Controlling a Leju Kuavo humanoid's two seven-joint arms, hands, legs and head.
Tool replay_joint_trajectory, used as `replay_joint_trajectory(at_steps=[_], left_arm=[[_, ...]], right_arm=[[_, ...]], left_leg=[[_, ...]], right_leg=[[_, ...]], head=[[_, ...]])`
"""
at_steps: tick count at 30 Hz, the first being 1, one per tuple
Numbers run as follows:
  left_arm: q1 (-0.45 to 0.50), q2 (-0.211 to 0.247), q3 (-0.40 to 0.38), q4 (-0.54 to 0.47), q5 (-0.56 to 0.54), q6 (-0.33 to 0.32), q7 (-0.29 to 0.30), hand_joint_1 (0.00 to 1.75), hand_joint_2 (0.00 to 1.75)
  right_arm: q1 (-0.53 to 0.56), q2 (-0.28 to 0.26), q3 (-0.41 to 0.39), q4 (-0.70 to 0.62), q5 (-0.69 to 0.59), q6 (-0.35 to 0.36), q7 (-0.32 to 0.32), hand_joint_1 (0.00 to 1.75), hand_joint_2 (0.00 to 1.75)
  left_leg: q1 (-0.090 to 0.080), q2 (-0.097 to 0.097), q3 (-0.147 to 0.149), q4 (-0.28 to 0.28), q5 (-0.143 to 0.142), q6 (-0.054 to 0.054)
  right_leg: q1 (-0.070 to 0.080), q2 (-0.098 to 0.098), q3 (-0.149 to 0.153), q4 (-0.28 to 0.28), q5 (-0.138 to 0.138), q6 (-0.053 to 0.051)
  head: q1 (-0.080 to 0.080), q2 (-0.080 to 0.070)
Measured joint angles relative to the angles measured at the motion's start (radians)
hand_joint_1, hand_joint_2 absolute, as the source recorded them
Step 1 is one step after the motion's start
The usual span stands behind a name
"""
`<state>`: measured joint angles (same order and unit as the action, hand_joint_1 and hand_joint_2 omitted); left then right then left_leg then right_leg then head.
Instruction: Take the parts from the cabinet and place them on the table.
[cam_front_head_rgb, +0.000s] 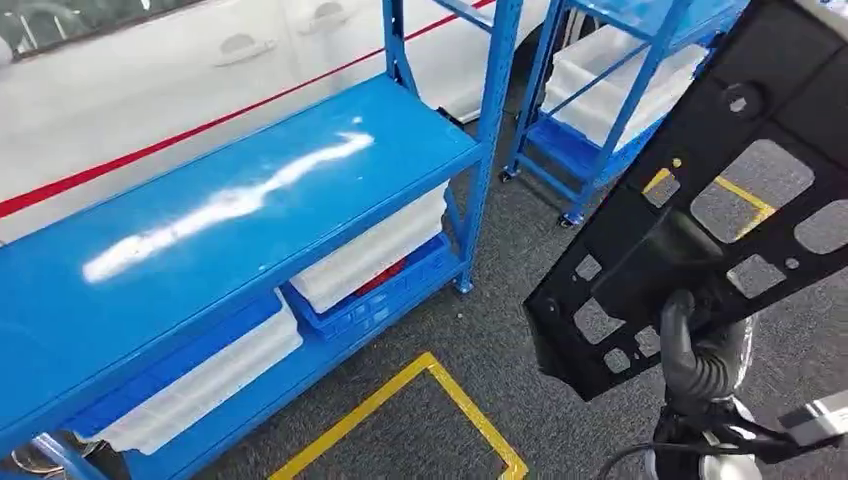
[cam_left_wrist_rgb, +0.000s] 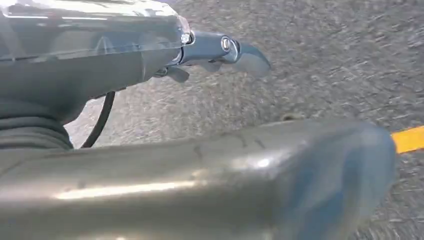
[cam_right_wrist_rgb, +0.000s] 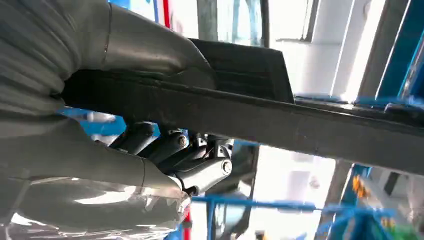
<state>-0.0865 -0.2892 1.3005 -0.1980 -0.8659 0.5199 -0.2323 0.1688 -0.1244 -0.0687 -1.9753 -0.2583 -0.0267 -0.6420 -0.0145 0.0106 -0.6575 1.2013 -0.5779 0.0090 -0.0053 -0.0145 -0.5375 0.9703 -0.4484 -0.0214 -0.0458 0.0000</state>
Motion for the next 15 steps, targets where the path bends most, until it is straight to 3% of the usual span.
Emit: replay_joint_trajectory(at_steps=[1,2,3,5,6,7,8,9,11,12,13,14,15], left_arm=[[0.001,0.0,0.003,0.0,0.001,-0.004,-0.002,0.0,0.0],[0.001,0.0,0.004,0.0,0.003,-0.006,-0.002,0.0,0.0],[0.001,0.001,0.005,0.0,0.004,-0.009,-0.004,0.0,0.0],[-0.001,0.002,0.008,0.0,0.01,-0.014,-0.013,0.0,0.0],[-0.001,0.002,0.01,0.0,0.014,-0.014,-0.014,0.0,0.0],[-0.002,0.002,0.012,0.0,0.019,-0.014,-0.014,0.0,0.0],[0.0,0.002,0.019,0.0,0.024,-0.012,-0.012,0.0,0.0],[0.001,0.002,0.024,0.0,0.03,-0.015,-0.012,0.0,0.0],[0.0,0.006,0.029,0.0,0.035,-0.041,-0.013,0.0,0.0],[0.0,0.008,0.032,0.0,0.04,-0.055,-0.014,0.0,0.0],[0.001,0.009,0.035,0.0,0.042,-0.056,-0.006,0.0,0.0],[0.002,0.009,0.039,0.0,0.045,-0.048,0.004,0.0,0.0],[0.004,0.007,0.045,0.0,0.052,-0.034,0.015,0.0,0.0]], right_arm=[[0.002,0.0,0.0,0.003,0.0,0.0,0.0,1.75,1.75],[0.004,0.0,-0.001,0.006,-0.001,0.0,0.0,1.75,1.75],[0.008,0.0,-0.001,0.008,-0.003,-0.001,0.0,1.75,1.75],[0.02,0.0,-0.003,0.009,-0.01,-0.019,0.001,1.75,1.75],[0.03,0.0,-0.006,0.009,-0.01,-0.029,0.0,1.75,1.75],[0.04,0.001,-0.01,0.009,-0.007,-0.041,-0.001,1.75,1.75],[0.051,0.005,-0.016,0.009,0.006,-0.061,-0.004,1.75,1.75],[0.064,0.009,-0.017,0.009,0.02,-0.071,-0.008,1.75,1.75],[0.097,0.02,-0.017,0.01,0.057,-0.092,-0.018,1.75,1.75],[0.115,0.032,-0.017,0.012,0.077,-0.106,-0.025,1.75,1.75],[0.127,0.04,-0.016,0.015,0.085,-0.114,-0.03,1.75,1.75],[0.129,0.042,-0.014,0.016,0.087,-0.118,-0.03,1.75,1.75],[0.129,0.048,-0.008,0.02,0.09,-0.12,-0.031,1.75,1.75]], left_leg=[[0.004,-0.002,-0.022,0.072,-0.033,-0.004],[0.008,-0.002,-0.026,0.108,-0.038,-0.008],[0.013,-0.002,-0.006,0.092,-0.021,-0.012],[0.022,-0.009,0.097,-0.062,0.048,-0.018],[0.029,-0.041,0.16,-0.162,0.072,-0.022],[0.03,-0.084,0.187,-0.203,0.048,-0.02],[0.026,-0.086,0.177,-0.188,0.07,-0.005],[0.028,-0.082,0.171,-0.199,0.059,-0.005],[0.021,-0.062,0.169,-0.195,0.061,0.01],[0.027,-0.048,0.167,-0.201,0.07,0.023],[0.024,-0.035,0.165,-0.201,0.073,0.029],[0.022,-0.024,0.16,-0.201,0.075,0.034],[0.017,-0.005,0.155,-0.201,0.078,0.037]], right_leg=[[-0.001,0.015,-0.013,0.002,0.01,0.002],[-0.002,0.03,-0.025,0.003,0.018,0.004],[-0.005,0.044,-0.036,0.006,0.026,0.008],[-0.013,0.074,-0.055,0.016,0.036,0.02],[-0.016,0.086,-0.063,0.025,0.039,0.026],[-0.017,0.092,-0.072,0.029,0.041,0.033],[-0.016,0.103,-0.075,0.032,0.045,0.04],[-0.015,0.111,-0.078,0.038,0.048,0.047],[-0.018,0.13,-0.082,0.032,0.058,0.063],[-0.02,0.122,-0.088,0.038,0.057,0.064],[-0.016,0.059,-0.101,0.068,0.031,0.062],[-0.016,0.035,-0.121,0.112,-0.002,0.064],[-0.017,0.023,-0.159,0.2,-0.054,0.067]], head=[[0.0,0.0],[0.0,0.0],[0.0,0.0],[0.0,0.0],[0.0,0.0],[0.0,0.0],[0.0,0.0],[0.0,0.0],[0.0,0.0],[0.0,0.0],[0.0,0.0],[0.0,0.0],[0.0,0.0]])
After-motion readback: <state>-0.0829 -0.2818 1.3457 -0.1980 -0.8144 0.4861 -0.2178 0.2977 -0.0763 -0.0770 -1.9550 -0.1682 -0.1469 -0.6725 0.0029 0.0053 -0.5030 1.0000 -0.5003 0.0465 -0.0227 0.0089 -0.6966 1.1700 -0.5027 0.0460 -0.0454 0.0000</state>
